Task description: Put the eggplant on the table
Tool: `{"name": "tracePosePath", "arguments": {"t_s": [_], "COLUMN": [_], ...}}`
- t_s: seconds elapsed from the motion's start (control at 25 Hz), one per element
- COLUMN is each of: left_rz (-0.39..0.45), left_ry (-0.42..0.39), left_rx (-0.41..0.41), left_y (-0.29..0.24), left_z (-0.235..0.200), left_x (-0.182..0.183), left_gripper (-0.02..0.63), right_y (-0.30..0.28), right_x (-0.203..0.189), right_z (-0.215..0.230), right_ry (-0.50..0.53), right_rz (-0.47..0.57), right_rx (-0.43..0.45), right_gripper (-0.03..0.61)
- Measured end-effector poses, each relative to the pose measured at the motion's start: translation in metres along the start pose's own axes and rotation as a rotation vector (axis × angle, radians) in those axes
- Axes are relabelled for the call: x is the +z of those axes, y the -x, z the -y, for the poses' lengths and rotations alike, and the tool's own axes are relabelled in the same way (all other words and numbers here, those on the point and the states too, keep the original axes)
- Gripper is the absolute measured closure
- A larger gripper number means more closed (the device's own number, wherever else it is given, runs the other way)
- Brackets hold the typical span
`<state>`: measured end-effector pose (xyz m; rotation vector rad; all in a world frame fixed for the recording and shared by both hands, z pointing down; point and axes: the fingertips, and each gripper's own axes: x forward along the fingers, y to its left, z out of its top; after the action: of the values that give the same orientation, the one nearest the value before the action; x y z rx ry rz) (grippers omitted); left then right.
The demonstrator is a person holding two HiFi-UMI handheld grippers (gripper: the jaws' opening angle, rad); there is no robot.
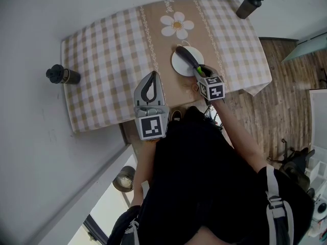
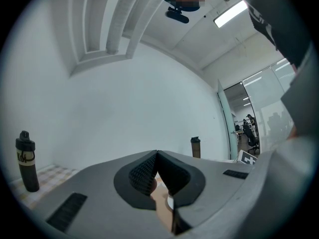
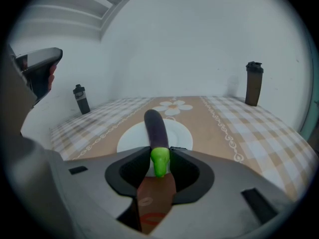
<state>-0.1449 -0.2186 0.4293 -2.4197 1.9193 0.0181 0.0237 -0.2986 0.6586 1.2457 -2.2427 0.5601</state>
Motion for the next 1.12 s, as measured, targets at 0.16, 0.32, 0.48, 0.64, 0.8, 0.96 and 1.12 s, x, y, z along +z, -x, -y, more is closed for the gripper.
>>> {"name": "tracePosePath", "arguments": {"t_s": [0.16, 0.32, 0.48, 0.64, 0.8, 0.96, 1.12], "left_rz": [0.003, 0.004, 0.0, -0.003, -0.003, 0.002, 0.01], "left_ry": [0.001, 0.0, 0.002, -0.004, -0.005, -0.005, -0.003], "left_rx": [0.0, -0.002, -0.002, -0.006, -0.007, -0.014, -0.02], "left_y": [0.0, 0.001, 0.0, 0.0, -0.003, -0.003, 0.015], "left_z": [0.0, -0.001, 0.0, 0.001, 0.002, 0.005, 0.012], "left_x": [0.0, 0.0, 0.0, -0.001, -0.002, -0.001, 0.004], "left_gripper": [0.621, 0.621, 0.621, 0.621, 0.621, 0.621, 0.621], "right_y": [0.0, 0.001, 0.0, 0.001, 0.001, 0.007, 0.026], "right_x": [0.0, 0.0, 0.0, -0.001, 0.0, 0.004, 0.005], "right_z": [0.0, -0.002, -0.004, -0.005, -0.002, -0.001, -0.008], "right_ry": [0.001, 0.008, 0.019, 0.022, 0.031, 0.032, 0.041], "right_rz": [-0.003, -0.003, -0.008, -0.01, -0.015, -0.004, 0.024], "right_rx": [0.002, 0.001, 0.01, 0.014, 0.017, 0.019, 0.01], "right_gripper": [0.446, 0.441, 0.42, 0.42, 0.419, 0.402, 0.402]}}
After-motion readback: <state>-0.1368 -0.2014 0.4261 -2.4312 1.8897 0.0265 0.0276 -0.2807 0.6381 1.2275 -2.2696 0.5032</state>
